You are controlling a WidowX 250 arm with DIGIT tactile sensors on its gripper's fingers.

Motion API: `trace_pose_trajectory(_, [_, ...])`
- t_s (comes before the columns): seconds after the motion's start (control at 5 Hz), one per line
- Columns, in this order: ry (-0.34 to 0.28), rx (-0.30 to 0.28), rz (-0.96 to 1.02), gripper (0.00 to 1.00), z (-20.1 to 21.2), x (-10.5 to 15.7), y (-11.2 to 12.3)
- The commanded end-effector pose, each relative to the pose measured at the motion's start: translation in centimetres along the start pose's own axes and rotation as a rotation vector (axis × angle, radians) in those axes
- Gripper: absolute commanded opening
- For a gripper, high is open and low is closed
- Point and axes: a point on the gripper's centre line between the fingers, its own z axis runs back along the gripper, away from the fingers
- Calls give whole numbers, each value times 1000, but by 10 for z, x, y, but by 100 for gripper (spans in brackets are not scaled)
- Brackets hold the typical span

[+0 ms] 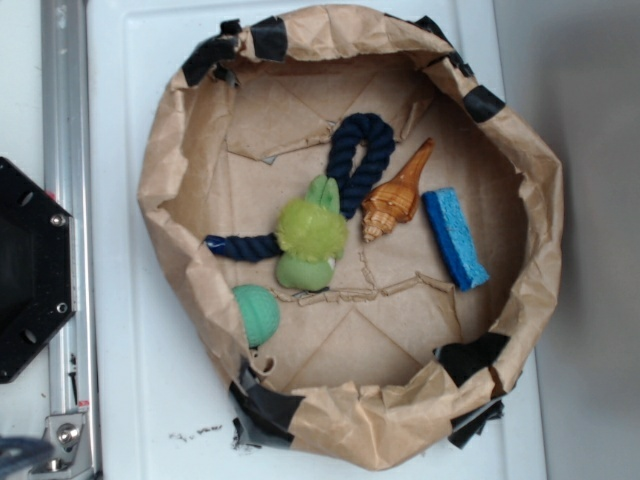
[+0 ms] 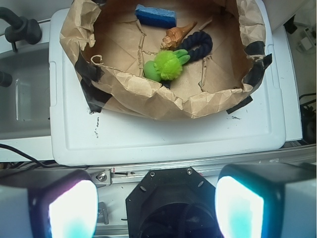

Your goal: Grab the green ball.

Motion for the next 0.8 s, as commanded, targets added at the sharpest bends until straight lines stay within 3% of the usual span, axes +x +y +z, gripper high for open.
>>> trace_pose_trajectory(0.0, [0, 0, 0, 100, 0, 0, 0])
trace_pose_trajectory(0.2, [-10, 72, 244, 100, -12, 37, 5])
trace_pose_trajectory(0.4, [-72, -9, 499, 100, -33, 84, 14])
trace_pose_trajectory(0.6, [1, -30, 714, 100, -75, 110, 19])
